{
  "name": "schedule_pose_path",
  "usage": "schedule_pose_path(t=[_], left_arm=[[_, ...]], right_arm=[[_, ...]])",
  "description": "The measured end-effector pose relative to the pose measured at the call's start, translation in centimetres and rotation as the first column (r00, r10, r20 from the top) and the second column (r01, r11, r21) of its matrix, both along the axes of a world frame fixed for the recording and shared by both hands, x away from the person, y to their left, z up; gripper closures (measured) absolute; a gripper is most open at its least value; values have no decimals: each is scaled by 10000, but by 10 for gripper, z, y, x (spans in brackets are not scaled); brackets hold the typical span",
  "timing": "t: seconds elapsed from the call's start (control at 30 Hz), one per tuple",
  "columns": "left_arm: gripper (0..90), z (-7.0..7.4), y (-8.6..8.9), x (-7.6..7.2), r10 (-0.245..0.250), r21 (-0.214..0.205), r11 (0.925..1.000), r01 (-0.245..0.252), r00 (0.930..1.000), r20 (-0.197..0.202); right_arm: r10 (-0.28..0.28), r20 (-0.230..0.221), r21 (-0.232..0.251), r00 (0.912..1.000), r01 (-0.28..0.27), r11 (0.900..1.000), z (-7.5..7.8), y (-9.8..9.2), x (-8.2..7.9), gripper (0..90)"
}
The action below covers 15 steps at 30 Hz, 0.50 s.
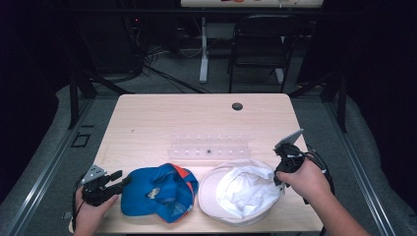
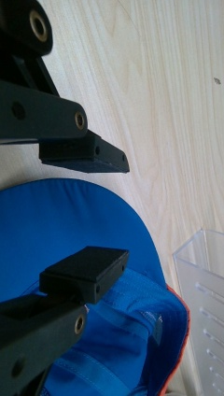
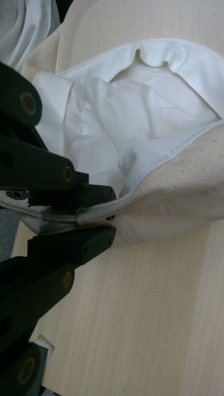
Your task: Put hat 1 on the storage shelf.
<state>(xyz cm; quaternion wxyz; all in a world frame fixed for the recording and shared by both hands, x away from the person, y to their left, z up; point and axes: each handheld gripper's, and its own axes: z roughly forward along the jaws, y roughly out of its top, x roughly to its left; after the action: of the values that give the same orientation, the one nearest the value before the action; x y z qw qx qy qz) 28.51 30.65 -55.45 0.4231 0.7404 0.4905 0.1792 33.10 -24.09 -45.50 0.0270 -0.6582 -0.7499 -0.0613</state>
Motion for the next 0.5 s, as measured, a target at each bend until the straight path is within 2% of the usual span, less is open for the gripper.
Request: schedule_pose_path(t=[0.07, 0.17, 0.3, 0.43, 0.47, 0.5], left_arm=[[515, 0, 0, 0, -20, 41, 10000, 20, 10000, -61], [514, 0, 0, 0, -27, 60, 10000, 27, 10000, -61], [514, 0, 0, 0, -38, 62, 10000, 39, 10000, -48], [514, 0, 0, 0, -7, 25, 10000, 7, 10000, -71], [514, -1, 0, 0, 49, -29, 10000, -49, 10000, 22], [514, -1, 0, 0, 48, -42, 10000, -48, 10000, 26]], right_arm=[[-216, -129, 96, 9997, 217, 9997, 3, 1, 1, 788], [-140, -390, 143, 9991, 146, 9998, 7, -1, 3, 790], [-261, -511, 277, 9983, 276, 9992, 14, -1, 5, 794], [-105, -768, 310, 9970, 129, 9994, 20, -2, 6, 798], [-167, -752, 367, 9970, 195, 9991, 20, -2, 5, 799], [-242, -798, 648, 9965, 294, 9975, 23, -3, 5, 801]])
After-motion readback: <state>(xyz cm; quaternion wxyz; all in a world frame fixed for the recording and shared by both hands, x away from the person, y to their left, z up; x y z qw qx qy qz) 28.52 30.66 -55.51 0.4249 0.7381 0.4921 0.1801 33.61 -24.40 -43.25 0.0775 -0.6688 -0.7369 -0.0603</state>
